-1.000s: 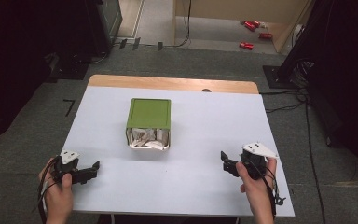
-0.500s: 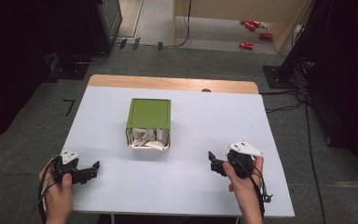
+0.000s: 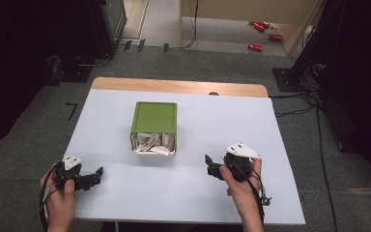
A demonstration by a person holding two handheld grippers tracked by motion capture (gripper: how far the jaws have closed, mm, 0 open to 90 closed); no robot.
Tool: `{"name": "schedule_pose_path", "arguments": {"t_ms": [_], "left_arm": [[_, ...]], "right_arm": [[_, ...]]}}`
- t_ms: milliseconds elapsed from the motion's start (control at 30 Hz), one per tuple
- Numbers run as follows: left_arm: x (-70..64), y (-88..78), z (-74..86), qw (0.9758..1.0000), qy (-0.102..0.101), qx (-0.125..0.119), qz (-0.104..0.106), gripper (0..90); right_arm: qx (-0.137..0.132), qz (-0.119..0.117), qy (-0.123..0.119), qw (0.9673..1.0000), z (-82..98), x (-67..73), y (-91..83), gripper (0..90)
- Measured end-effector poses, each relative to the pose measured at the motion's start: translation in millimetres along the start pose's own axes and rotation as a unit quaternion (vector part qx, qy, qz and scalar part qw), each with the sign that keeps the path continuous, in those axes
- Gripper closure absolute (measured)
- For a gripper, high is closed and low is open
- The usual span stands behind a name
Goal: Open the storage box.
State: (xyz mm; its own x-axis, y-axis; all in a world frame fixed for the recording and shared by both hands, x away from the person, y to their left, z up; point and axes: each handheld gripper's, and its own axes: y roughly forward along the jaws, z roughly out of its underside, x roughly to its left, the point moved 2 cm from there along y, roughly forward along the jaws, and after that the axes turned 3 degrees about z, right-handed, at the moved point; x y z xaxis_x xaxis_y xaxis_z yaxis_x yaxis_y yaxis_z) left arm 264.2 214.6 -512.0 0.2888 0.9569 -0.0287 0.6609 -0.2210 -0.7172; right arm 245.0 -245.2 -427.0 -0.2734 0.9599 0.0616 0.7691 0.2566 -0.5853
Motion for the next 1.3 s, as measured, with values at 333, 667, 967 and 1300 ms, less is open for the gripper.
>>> {"name": "schedule_pose_path", "arguments": {"t_ms": [333, 667, 967, 1300], "left_arm": [[0.0, 0.0, 0.0, 1.0, 0.0, 0.0, 0.0, 7.5], [0.0, 0.0, -0.1, 1.0, 0.001, 0.001, 0.0, 7.4], [0.0, 0.0, -0.1, 1.0, 0.0, 0.001, 0.0, 7.4], [0.0, -0.1, 0.0, 1.0, 0.001, 0.001, 0.0, 7.4]], "right_arm": [[-0.005, -0.019, -0.011, 0.9997, -9.9, 24.4, 12.1, 16.0], [-0.004, -0.033, -0.017, 0.9993, -15.9, 42.0, 22.1, 16.0], [-0.006, -0.042, -0.019, 0.9989, -20.4, 52.0, 26.1, 15.9], [-0.008, -0.036, -0.012, 0.9992, -25.9, 64.8, 31.2, 19.4]]}}
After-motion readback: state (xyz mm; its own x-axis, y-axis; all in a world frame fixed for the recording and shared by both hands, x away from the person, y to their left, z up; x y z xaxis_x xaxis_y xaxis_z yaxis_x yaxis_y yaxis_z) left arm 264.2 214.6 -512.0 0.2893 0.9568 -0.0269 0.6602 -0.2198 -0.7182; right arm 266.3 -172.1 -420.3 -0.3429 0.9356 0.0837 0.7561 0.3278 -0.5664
